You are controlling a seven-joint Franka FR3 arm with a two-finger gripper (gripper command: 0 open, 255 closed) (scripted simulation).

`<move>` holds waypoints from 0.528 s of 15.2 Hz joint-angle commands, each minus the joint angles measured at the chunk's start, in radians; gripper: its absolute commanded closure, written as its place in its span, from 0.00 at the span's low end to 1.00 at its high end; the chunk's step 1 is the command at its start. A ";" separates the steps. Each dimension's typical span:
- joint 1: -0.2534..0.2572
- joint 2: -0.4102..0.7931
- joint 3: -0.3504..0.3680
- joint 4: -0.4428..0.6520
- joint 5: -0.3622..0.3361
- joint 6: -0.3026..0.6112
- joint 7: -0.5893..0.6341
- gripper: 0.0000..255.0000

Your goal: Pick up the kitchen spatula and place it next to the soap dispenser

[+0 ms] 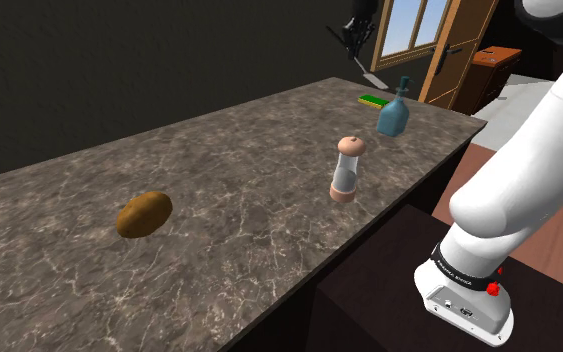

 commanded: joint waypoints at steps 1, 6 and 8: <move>-0.024 0.017 -0.028 0.014 0.002 0.003 -0.054 1.00; -0.078 0.074 -0.085 0.082 0.013 -0.012 -0.165 1.00; -0.077 0.066 -0.085 0.045 0.012 0.017 -0.165 1.00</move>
